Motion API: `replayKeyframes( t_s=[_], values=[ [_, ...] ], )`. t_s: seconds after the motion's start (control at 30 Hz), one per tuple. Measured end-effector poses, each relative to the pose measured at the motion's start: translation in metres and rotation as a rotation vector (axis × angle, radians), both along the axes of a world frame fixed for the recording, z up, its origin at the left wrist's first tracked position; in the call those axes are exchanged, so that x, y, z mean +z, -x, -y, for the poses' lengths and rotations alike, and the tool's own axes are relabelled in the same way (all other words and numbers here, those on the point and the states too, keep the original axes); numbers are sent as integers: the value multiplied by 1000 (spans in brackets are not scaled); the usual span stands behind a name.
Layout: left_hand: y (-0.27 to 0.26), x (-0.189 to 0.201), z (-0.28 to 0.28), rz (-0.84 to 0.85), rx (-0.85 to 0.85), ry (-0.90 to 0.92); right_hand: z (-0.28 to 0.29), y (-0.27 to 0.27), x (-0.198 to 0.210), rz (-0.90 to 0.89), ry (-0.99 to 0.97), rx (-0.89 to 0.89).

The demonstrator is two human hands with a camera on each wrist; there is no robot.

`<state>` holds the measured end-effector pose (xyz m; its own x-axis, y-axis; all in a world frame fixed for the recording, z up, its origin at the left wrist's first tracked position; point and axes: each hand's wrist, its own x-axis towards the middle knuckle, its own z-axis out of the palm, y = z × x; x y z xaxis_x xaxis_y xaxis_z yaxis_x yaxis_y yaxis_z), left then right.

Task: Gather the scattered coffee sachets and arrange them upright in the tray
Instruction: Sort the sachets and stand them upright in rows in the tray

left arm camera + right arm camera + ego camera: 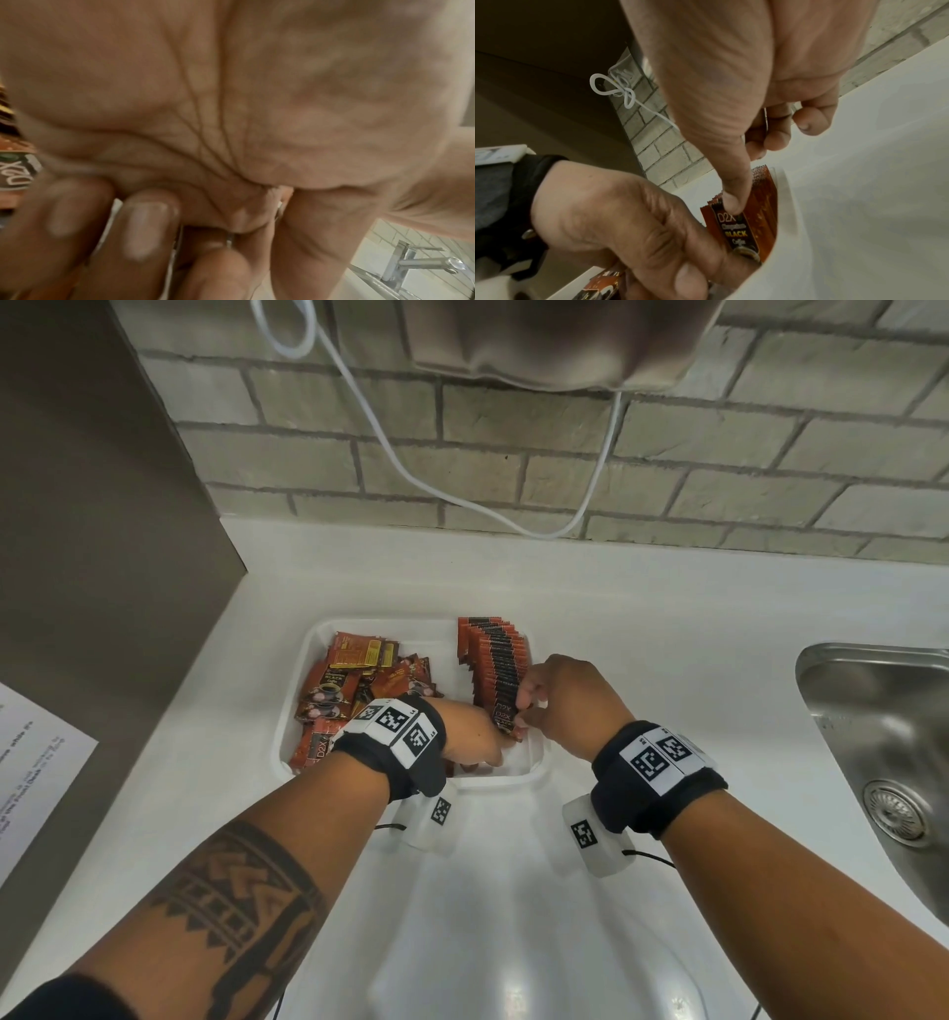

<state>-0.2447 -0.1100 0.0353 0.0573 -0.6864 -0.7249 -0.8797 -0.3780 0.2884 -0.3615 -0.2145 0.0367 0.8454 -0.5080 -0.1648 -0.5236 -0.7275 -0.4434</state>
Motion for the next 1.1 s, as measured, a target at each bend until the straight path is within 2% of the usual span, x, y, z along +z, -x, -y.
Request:
replayKeyframes(
  t_s=[0.23, 0.47, 0.8, 1.1],
  values=[
    [-1, -1, 0, -7, -31, 10, 0, 0, 0, 8, 5, 4],
    [-5, -8, 1, -11, 80, -14, 1, 0, 3, 40, -7, -8],
    [-4, -5, 6, 3, 124, -55, 4, -5, 6, -13, 16, 5],
    [-2, -2, 5, -24, 41, -11, 2, -6, 6, -1, -12, 4]
  ],
)
